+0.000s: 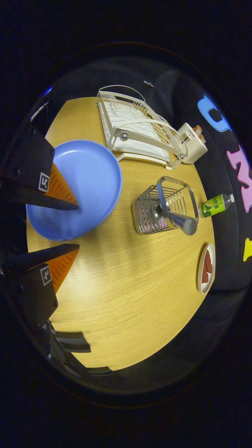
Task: Take the plate from the dish rack, then take the spoon from the basket and place it into the plate.
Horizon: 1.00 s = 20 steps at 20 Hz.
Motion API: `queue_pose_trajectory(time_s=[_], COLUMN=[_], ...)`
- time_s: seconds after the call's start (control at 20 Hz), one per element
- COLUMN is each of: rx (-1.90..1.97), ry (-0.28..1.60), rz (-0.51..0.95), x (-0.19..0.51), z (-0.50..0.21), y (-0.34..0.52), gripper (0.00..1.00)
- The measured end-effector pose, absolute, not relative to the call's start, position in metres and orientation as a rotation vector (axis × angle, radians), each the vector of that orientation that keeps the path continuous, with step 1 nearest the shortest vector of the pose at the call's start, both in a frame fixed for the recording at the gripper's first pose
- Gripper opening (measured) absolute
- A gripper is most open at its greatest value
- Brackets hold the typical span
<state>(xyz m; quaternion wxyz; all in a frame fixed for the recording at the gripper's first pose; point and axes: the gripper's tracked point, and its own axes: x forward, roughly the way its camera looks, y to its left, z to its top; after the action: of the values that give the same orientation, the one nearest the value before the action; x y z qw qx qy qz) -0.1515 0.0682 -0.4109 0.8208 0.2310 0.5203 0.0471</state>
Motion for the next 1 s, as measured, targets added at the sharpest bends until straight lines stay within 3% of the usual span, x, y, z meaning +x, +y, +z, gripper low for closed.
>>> queue_pose_trajectory(time_s=[0.15,0.45,0.65,0.85,1.0], rx=[0.496,0.484,0.410,0.366,0.295], ry=[1.054,0.788,0.631,0.609,0.693], rz=[0.117,0.266,0.258,0.229,0.200], x=[-0.146,-0.118,-0.078,-0.045,-0.034], z=[-0.393,-0.298,-0.252,-0.252,-0.284], y=[0.067,0.073,0.049,0.030,0.017], gripper=[0.72,0.72,0.72,0.72,0.72])
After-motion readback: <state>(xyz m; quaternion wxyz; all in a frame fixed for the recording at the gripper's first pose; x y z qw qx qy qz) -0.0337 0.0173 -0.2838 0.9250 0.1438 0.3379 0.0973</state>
